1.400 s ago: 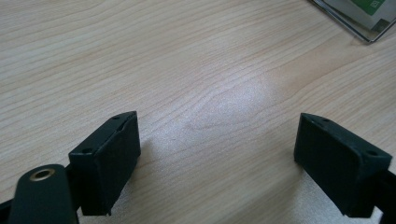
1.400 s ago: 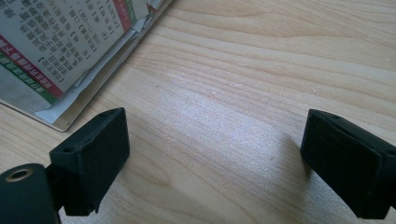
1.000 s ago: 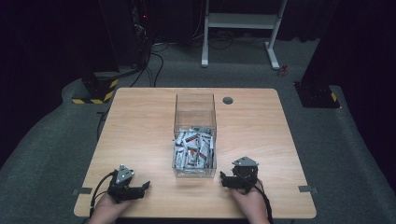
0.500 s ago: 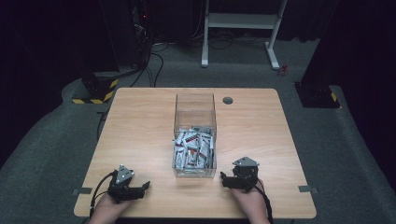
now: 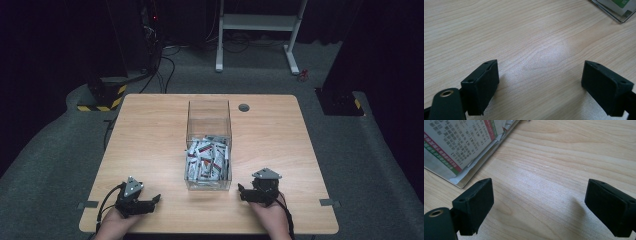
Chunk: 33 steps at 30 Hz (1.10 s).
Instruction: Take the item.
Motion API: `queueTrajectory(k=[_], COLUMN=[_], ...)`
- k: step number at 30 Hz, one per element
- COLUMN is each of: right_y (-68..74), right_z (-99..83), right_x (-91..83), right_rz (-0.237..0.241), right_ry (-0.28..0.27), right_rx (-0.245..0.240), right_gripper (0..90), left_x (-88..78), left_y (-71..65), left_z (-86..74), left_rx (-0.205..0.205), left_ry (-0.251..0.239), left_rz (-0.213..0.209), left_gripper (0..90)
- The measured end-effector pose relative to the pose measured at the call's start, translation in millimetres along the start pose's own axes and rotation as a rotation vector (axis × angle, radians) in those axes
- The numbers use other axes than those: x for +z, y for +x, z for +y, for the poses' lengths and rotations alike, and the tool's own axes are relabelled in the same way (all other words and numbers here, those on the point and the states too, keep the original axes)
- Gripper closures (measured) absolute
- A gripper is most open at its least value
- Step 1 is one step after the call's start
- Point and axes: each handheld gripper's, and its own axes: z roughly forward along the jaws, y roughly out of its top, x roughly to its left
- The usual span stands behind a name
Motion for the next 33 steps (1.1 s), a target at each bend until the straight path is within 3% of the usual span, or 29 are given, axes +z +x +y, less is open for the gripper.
queueTrajectory(k=[33], right_y=[-1.2], right_z=[7.4], right_x=[-29.0], right_rz=[0.035], right_ry=[-0.177], right_rx=[-0.029], right_gripper=[12.1], left_x=[0.1], left_y=[-0.2], left_z=[0.0], left_rx=[0.002], left_ry=[-0.001], left_rz=[-0.002], left_gripper=[14.9])
